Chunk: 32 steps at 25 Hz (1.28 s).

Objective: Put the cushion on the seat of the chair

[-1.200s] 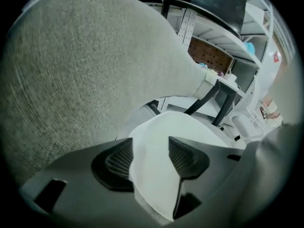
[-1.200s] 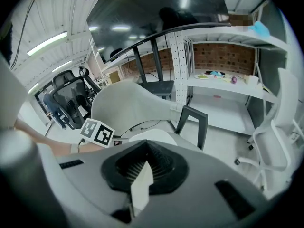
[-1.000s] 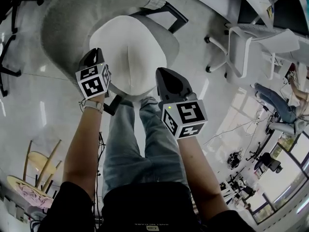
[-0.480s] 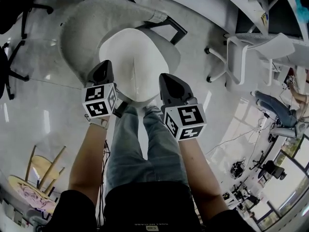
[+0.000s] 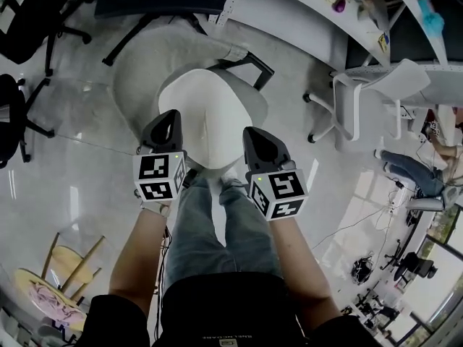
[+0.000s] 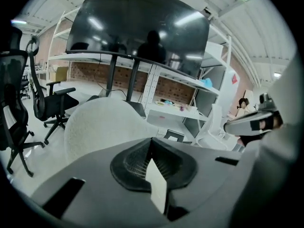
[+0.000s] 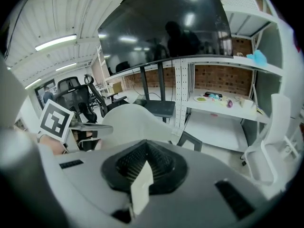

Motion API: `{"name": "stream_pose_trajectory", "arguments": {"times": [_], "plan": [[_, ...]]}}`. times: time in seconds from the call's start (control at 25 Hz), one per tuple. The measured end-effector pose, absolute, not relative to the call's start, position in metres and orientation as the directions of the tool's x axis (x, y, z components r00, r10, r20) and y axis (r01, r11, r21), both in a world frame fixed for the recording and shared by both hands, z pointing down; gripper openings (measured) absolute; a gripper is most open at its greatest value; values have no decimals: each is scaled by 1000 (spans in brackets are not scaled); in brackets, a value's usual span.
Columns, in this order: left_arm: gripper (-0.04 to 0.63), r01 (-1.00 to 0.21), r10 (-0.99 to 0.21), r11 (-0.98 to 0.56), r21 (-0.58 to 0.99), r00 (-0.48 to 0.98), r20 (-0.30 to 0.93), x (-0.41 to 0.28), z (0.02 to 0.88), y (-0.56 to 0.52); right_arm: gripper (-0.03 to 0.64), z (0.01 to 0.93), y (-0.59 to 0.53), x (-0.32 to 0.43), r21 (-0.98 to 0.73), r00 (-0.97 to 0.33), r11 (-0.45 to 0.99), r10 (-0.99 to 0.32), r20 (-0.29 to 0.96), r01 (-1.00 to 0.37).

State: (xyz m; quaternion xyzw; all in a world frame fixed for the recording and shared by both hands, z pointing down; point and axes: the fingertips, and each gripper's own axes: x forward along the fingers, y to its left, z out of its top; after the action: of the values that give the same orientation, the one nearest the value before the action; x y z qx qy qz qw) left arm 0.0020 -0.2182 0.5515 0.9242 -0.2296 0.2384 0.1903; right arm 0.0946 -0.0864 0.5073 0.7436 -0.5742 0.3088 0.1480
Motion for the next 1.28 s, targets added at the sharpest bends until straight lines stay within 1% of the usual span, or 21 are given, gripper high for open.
{"name": "stream_pose_trajectory", "arguments": {"times": [0.4, 0.84, 1.28], "plan": [[12, -484, -337, -849, 214, 806, 487, -5, 487, -205, 8, 459, -80, 83, -176, 145, -287, -818, 556, -942], [12, -442, -355, -881, 168, 853, 381, 4, 404, -202, 8, 385, -94, 97, -142, 173, -256, -885, 431, -956], [12, -405, -358, -909, 104, 883, 303, 14, 333, -191, 8, 322, -100, 108, -111, 176, -221, -932, 318, -969]]}}
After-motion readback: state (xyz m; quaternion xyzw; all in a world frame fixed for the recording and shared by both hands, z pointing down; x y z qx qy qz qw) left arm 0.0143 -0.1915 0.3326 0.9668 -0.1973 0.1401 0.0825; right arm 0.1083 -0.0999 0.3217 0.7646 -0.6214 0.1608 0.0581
